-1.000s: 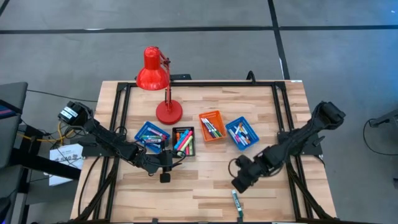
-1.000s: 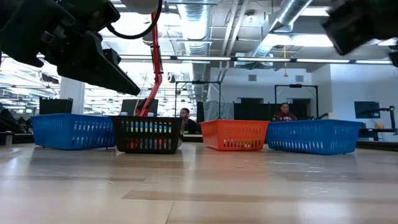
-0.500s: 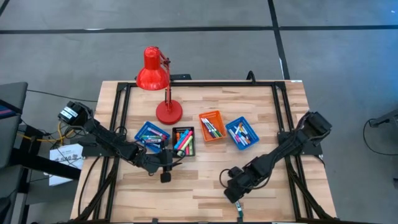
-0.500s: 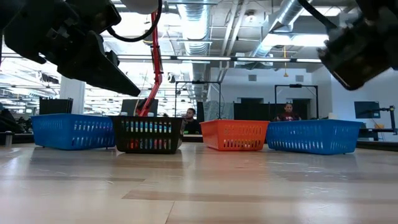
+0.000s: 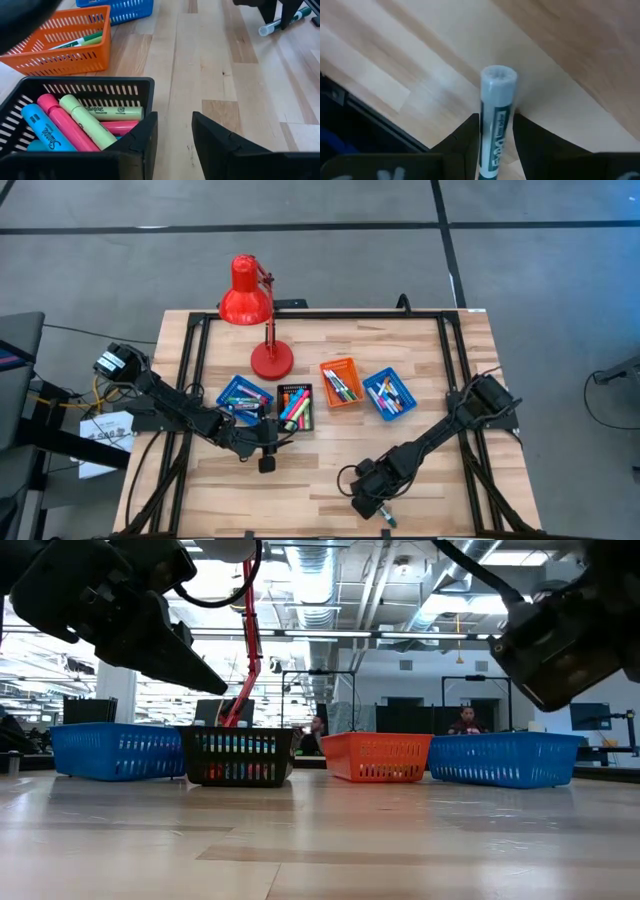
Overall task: Pick & Place Markers
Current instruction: Put the large green marker pen into the left blue basket
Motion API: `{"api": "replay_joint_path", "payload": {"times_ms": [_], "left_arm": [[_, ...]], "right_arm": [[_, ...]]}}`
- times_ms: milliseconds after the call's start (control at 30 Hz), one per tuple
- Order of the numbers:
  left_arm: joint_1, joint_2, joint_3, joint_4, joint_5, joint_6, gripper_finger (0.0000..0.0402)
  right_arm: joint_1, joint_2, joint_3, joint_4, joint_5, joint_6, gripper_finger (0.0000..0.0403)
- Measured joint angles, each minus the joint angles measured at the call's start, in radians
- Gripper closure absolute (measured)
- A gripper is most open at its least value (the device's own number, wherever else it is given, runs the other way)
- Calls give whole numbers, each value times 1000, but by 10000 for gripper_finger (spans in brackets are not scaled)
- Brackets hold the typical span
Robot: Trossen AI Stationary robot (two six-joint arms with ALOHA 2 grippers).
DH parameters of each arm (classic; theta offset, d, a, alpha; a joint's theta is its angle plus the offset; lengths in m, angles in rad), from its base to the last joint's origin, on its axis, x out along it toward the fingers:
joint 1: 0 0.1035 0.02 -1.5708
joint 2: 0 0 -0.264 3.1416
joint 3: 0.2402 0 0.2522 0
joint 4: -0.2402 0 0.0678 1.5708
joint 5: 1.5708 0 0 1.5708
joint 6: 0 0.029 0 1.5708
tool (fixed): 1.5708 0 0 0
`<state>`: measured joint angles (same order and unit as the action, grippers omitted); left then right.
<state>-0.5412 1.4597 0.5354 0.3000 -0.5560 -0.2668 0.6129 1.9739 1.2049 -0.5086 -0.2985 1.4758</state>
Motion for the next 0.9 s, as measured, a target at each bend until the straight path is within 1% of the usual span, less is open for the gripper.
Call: {"api": "replay_joint_path", "payload": {"times_ms": [133, 233, 333, 433, 500, 567, 667, 767, 900], "left_arm": [[0, 0, 0, 0, 0, 0, 284], [0, 0, 0, 0, -1, 0, 284], [0, 0, 0, 0, -1, 0, 284], [0, 0, 0, 1, -1, 20, 284], [-2, 0, 0, 4, -1, 54, 284], [-3, -10, 0, 8, 0, 91, 284], [-3, -61, 0, 10, -1, 145, 284], [-3, -151, 0, 8, -3, 215, 284], [-3, -297, 0, 9, -22, 279, 284]], "right_arm": [[-1, 33, 13, -28, 16, -135, 295], [0, 42, 16, -52, 58, -166, 303], [-2, 37, 15, -51, 68, -169, 327], [-5, 28, 33, -46, 81, -210, 352], [-11, 21, 58, -30, 118, -249, 359], [-24, 23, 88, -24, 192, -282, 356], [-52, 22, 147, -15, 311, -357, 341], [-93, 25, 185, 14, 425, -461, 337], [-170, 25, 198, 83, 572, -624, 342]]}}
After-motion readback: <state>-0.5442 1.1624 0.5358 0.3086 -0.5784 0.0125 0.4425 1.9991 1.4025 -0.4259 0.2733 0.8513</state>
